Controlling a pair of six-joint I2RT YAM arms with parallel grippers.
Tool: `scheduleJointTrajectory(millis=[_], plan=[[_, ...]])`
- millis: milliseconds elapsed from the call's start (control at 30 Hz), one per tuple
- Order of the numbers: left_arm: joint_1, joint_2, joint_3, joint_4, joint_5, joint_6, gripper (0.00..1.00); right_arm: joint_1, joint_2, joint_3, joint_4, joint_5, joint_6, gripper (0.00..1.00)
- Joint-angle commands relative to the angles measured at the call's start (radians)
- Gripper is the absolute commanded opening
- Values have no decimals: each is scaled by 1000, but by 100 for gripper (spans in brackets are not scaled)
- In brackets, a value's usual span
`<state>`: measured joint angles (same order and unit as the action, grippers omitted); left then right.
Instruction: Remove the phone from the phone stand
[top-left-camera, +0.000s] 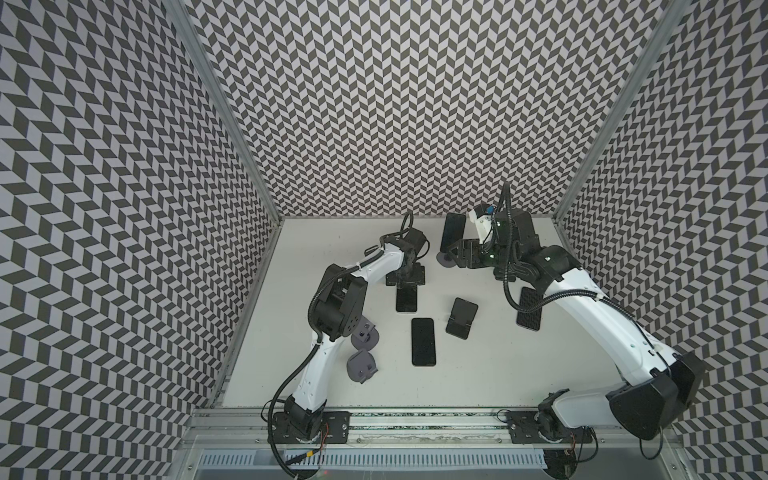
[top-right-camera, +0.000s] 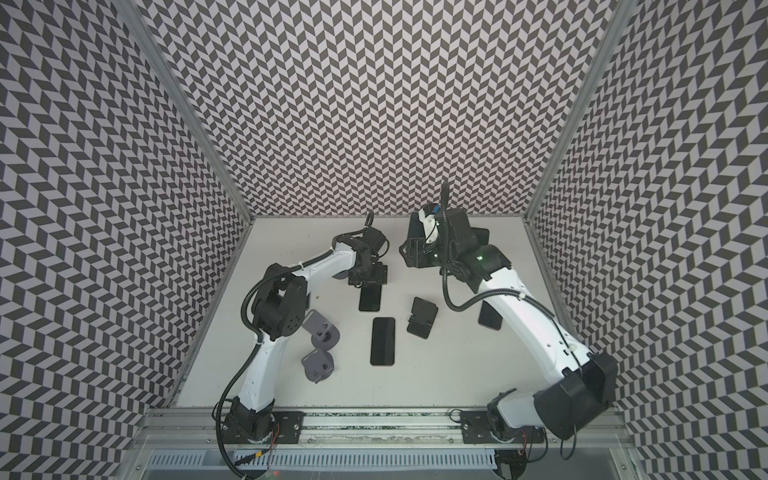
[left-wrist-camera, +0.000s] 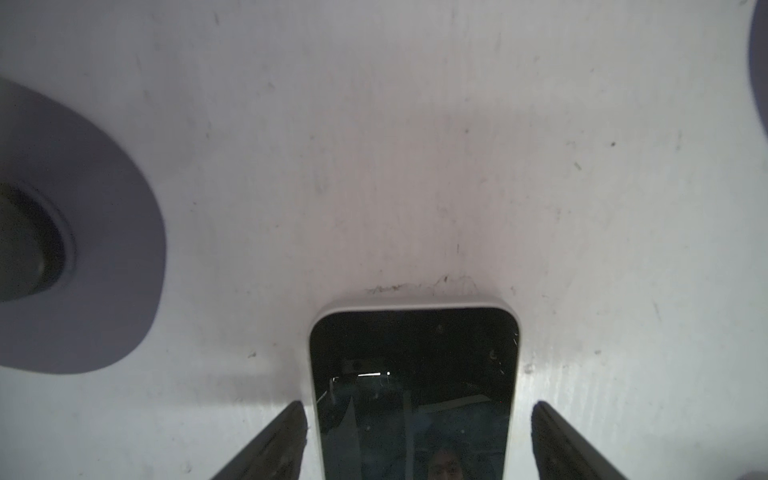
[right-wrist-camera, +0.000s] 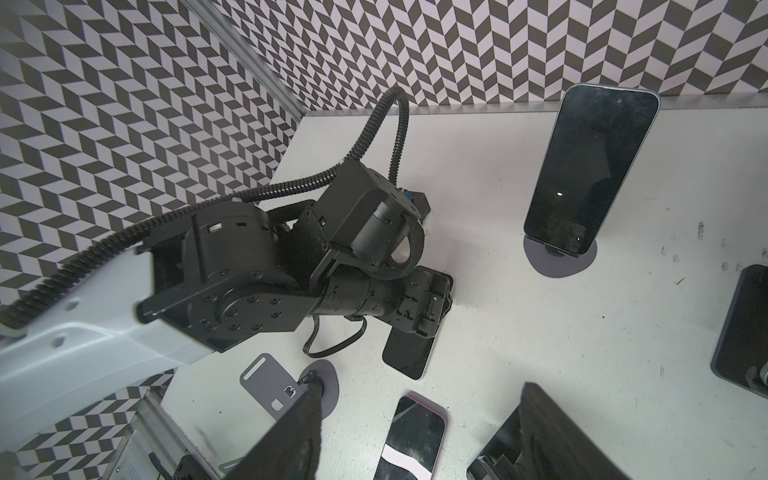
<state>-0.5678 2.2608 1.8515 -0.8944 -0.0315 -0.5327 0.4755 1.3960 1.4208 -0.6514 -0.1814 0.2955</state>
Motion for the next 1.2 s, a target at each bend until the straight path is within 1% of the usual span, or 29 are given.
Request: scheduleJointTrajectory(millis=[0,267,500,700,1000,1133,1167], plan=[[11,-17,44,3,7,-7,85,3,11,24,19,27,-16,73],[16,-38,71,8,17,-12,86,2,32,50,11,60,-30,74],[31,-78,125,14,5,0,86,-10,69,101,-6,172,-48,75],[44,-110,177,15,19,4,86,-14,88,159,-27,263,-37,76],[44,-209,195,39,-47,64,86,-31,55,159,-24,398,-62,77],[37,-298,151,100,-100,116,86,-44,48,164,-25,442,-54,78],[36,-327,126,125,-110,129,86,-48,47,164,-28,456,-48,81]])
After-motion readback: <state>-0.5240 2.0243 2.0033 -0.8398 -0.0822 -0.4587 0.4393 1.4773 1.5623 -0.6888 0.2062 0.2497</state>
